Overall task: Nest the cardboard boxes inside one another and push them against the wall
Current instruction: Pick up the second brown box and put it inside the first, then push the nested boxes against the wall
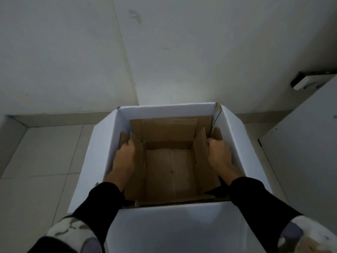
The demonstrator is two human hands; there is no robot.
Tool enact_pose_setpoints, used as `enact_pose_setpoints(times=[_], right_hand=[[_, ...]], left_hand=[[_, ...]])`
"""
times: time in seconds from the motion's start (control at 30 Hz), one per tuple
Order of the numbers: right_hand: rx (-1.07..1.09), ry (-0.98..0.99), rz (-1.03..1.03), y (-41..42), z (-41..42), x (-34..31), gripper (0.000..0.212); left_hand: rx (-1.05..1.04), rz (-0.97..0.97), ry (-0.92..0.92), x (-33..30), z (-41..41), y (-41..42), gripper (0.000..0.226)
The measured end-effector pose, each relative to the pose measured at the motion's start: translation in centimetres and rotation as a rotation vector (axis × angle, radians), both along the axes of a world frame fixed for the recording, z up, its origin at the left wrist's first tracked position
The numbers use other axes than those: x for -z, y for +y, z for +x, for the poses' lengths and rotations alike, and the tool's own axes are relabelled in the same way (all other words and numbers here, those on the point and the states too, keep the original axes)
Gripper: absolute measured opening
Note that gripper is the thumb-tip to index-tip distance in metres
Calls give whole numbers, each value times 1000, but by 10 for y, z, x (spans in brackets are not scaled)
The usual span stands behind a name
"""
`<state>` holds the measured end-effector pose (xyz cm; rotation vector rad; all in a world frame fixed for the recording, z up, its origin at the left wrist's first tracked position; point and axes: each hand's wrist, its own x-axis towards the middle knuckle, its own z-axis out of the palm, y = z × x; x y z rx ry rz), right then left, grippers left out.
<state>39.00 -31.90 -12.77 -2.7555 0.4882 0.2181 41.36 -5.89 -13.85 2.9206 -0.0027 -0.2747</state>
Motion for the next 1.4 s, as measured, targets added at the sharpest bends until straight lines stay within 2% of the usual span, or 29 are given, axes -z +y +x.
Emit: enact_pose_setpoints(times=[0.17,0.27,0.37,0.47,0.57,0.73,0.83,0.93,1.07,1.2,1.33,1.4], right_hand=[[-40,-41,27,6,-4,7,20],[-17,-72,89,2,-8,5,22],[-22,-120,161,-1,-17,3,28],[-21,-181,202,-1,-29,-4,29],[-32,-255,178,1,-47,-11,27],[-124,-322,197,7,-93,-17,15],[-248,-348,193,5,-125,-12,23],[-326,-374,208,-1,-160,-1,36],[-369,-459,129,-10,-198,11,39],[-381,-495,19,-21,-218,19,38],[-366,-626,-171,-51,-237,21,18],[-304,-684,-245,-69,-237,25,20]], left_hand=[[6,8,17,4,3,10,40],[3,88,84,3,-1,15,50],[-20,91,95,-3,-15,15,45],[-45,-39,22,-20,-29,15,41],[-1,-67,-55,-36,-54,16,43],[47,-51,-186,-51,-110,16,31],[66,-23,-270,-47,-149,18,21],[104,61,-307,-32,-185,20,25],[126,71,-339,-13,-218,20,22],[68,-10,-405,0,-239,7,21],[59,-111,-514,5,-240,-14,22],[65,-118,-516,9,-233,-27,27]])
